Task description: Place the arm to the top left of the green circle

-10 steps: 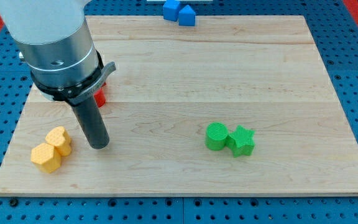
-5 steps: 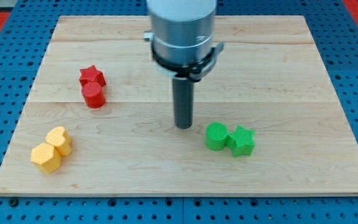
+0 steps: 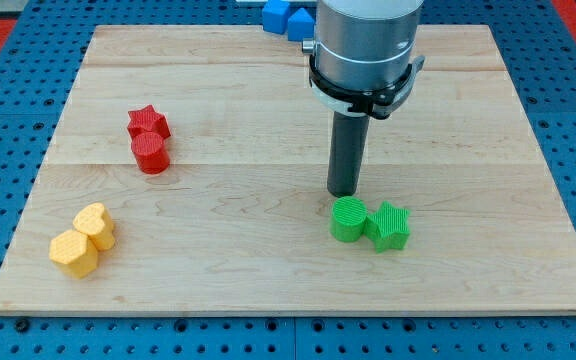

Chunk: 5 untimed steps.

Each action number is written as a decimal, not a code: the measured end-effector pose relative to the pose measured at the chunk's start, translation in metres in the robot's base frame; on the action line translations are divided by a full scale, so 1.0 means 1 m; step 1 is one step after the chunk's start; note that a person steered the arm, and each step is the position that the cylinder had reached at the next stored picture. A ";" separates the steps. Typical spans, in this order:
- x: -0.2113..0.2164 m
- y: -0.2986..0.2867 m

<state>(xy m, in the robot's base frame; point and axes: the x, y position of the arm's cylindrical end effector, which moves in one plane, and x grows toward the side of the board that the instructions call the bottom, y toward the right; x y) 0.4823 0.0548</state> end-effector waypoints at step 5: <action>0.003 0.010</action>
